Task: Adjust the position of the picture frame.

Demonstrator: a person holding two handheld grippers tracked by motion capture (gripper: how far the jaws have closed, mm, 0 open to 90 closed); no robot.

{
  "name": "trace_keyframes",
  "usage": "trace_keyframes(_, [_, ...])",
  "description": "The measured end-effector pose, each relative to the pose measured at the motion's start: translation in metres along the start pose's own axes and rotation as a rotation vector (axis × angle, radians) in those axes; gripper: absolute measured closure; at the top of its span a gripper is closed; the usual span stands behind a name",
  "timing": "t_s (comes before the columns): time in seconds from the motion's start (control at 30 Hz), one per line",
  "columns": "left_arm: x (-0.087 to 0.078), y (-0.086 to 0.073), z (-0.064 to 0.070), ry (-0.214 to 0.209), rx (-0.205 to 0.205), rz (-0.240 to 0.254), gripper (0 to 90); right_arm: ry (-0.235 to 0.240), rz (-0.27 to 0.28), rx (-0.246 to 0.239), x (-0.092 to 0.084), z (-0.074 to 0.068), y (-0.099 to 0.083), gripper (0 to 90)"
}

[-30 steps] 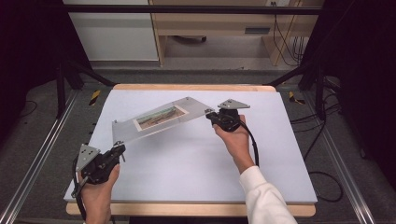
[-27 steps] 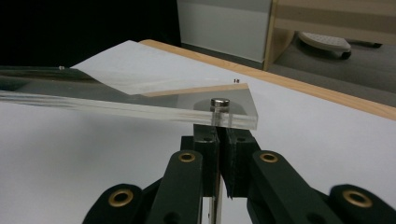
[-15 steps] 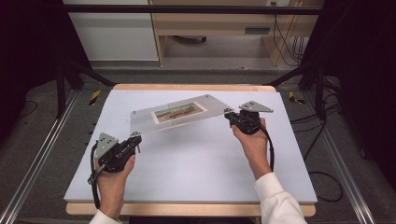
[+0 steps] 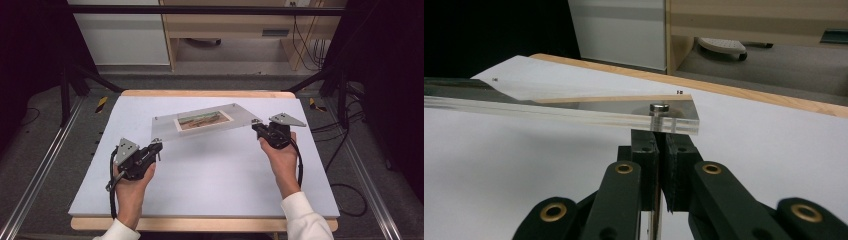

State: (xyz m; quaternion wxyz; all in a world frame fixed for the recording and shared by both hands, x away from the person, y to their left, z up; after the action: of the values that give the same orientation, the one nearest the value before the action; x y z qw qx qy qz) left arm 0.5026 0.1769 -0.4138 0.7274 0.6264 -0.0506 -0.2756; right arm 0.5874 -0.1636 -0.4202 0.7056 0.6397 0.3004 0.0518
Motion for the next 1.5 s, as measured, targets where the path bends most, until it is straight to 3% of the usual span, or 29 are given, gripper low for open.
trace_keyframes(0.7, [0.012, 0.006, 0.011, -0.044, 0.020, -0.001, 81.9, -0.044, 0.016, 0.032, -0.021, 0.010, -0.005, 85.7])
trace_keyframes(1.13, [0.020, 0.008, 0.017, -0.084, 0.037, -0.010, 81.9, -0.094, 0.022, 0.054, -0.040, 0.013, -0.013, 85.6])
trace_keyframes(1.5, [0.022, 0.006, 0.019, -0.109, 0.050, -0.015, 81.8, -0.143, 0.039, 0.041, -0.059, 0.009, -0.018, 85.5])
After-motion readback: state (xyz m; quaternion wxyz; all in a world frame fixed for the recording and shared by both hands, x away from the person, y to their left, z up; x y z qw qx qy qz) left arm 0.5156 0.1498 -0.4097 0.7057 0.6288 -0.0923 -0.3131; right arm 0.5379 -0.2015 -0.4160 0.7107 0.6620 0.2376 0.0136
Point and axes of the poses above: each handheld gripper's, and its own axes: x roughly forward along the jaws, y roughly out of its top, z roughly to its right, the point moved 7 cm from there along x, roughly forward along the jaws, and after that the axes turned 6 degrees about -x, right-handed, at the moved point
